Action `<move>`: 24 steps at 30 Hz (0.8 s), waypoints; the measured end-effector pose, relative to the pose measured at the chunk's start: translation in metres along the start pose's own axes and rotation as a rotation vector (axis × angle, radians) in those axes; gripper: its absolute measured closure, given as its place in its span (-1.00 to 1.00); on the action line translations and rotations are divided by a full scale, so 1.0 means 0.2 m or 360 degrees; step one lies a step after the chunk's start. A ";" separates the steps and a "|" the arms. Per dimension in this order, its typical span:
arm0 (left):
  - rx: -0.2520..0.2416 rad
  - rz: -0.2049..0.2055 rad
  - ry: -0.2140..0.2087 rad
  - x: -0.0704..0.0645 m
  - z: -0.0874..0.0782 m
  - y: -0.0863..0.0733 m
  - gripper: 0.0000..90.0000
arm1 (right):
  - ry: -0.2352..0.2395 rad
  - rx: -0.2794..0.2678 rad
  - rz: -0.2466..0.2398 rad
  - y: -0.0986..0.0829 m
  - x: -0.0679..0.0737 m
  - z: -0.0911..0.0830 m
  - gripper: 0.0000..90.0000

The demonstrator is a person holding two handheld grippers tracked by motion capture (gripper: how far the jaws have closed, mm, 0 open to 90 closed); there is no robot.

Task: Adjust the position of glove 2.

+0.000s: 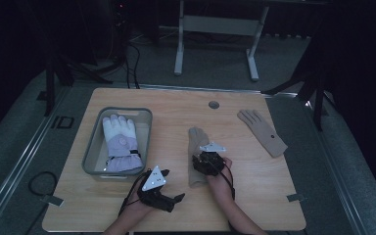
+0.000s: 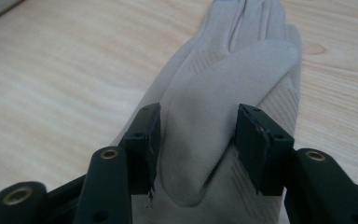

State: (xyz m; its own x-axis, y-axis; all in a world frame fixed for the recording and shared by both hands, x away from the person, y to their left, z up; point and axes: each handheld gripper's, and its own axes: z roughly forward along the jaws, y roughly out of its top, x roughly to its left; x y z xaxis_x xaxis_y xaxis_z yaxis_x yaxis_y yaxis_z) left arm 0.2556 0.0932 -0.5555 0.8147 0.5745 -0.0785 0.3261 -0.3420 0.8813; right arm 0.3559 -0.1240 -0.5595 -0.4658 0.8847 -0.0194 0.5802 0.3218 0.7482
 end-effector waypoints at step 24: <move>-0.0011 -0.0013 -0.0021 0.00 0.00 -0.01 -0.97 | 0.0090 -0.0205 0.0038 0.14 -0.41 -0.26 0.13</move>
State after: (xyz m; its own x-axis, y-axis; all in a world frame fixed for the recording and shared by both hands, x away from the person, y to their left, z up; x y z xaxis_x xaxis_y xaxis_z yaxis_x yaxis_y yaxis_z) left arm 0.2556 0.0943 -0.5575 0.8184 0.5673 -0.0918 0.3294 -0.3323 0.8838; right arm 0.3765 -0.2055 -0.5028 -0.4915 0.8702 0.0342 0.5028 0.2515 0.8270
